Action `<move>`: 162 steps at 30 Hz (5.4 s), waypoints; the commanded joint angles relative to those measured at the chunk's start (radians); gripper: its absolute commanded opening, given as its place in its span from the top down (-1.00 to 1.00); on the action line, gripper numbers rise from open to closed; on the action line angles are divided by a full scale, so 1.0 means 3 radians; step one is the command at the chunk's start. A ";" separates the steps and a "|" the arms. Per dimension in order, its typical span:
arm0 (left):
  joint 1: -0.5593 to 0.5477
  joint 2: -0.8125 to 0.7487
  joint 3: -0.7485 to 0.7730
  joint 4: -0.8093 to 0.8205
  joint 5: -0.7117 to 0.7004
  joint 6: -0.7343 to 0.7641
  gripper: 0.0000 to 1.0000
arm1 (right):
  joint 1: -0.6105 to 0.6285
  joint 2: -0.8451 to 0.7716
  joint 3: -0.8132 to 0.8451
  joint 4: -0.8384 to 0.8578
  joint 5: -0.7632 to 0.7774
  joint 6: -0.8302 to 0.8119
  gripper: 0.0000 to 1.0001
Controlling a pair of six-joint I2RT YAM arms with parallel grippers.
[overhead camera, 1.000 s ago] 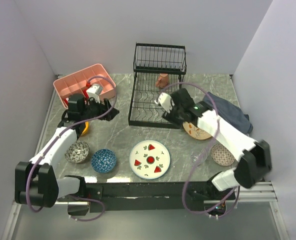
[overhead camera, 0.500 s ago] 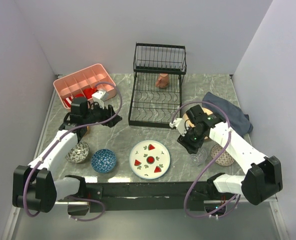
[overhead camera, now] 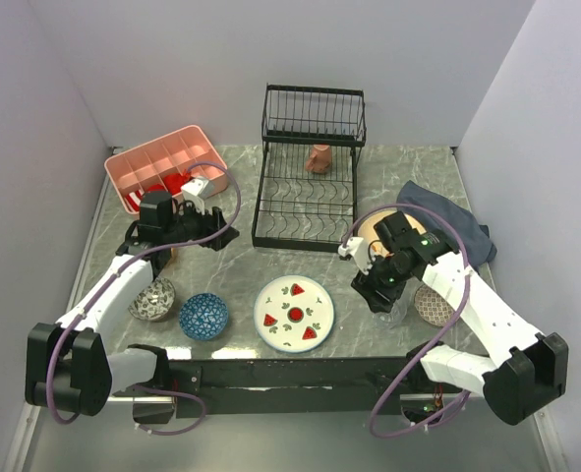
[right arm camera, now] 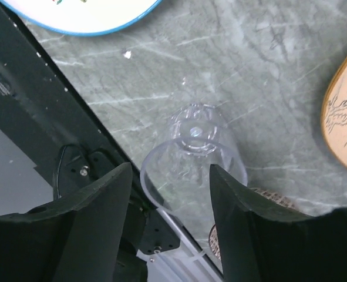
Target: Load the mixed dishes into the dish rack
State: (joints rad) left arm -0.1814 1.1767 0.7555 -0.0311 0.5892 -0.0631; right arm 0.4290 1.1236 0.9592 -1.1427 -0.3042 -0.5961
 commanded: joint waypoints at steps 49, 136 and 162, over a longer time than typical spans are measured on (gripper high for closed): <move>0.0185 0.0726 0.0166 0.2516 0.1544 -0.3271 -0.93 | -0.0217 0.1936 0.3016 0.2046 -0.2422 0.2425 1.00; 0.0124 0.1360 0.0427 0.3387 0.1784 -0.4796 -0.57 | -0.0172 0.2263 0.2003 0.4499 -0.3189 0.4774 1.00; -0.0115 0.1390 0.1699 -0.0370 0.1060 -0.0756 0.99 | -0.0724 0.1553 0.1595 0.2589 -0.2924 0.3005 -1.00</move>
State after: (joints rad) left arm -0.1501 1.5951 1.1374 0.2169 1.0454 -0.7841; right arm 0.2764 1.7432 1.4860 -0.1223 -1.2297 0.5453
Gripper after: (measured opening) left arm 0.741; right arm 0.999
